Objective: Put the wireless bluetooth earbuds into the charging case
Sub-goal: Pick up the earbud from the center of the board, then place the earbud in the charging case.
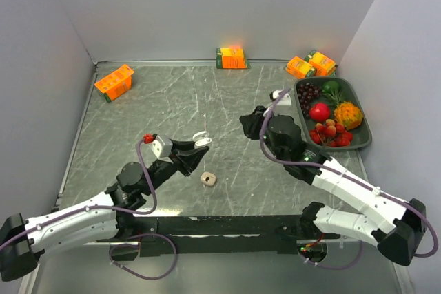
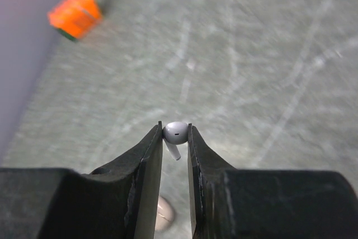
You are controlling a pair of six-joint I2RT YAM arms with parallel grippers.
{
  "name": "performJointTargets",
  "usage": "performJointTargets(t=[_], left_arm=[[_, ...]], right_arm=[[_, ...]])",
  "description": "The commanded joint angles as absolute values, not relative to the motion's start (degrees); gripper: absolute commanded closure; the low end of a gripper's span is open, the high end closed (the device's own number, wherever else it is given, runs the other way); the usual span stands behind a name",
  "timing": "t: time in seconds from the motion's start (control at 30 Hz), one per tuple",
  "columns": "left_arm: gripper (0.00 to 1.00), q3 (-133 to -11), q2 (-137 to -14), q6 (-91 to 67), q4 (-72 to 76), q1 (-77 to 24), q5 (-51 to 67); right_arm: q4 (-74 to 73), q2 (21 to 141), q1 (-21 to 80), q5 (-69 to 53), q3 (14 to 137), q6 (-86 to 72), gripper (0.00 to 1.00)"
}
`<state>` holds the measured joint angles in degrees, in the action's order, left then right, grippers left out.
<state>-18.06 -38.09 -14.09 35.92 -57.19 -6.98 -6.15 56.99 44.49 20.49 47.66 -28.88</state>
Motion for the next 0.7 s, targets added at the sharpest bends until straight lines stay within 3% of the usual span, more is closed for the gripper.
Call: performJointTargets(t=[0.0, 0.4, 0.67], left_arm=[[0.99, -23.02, -41.38, -11.17, 42.8, -57.39, -7.82], [0.99, -26.72, -53.16, -10.19, 55.54, -55.29, -7.21], [0.99, -29.88, -57.39, -13.09, 60.47, -54.23, -6.86]], right_arm=[[5.35, 54.32, 48.33, 24.44, 52.55, -24.79, 1.0], [25.64, 49.84, 53.79, 19.69, 48.97, -21.71, 1.0], [30.5, 49.31, 56.16, 18.28, 46.23, -21.36, 1.0]])
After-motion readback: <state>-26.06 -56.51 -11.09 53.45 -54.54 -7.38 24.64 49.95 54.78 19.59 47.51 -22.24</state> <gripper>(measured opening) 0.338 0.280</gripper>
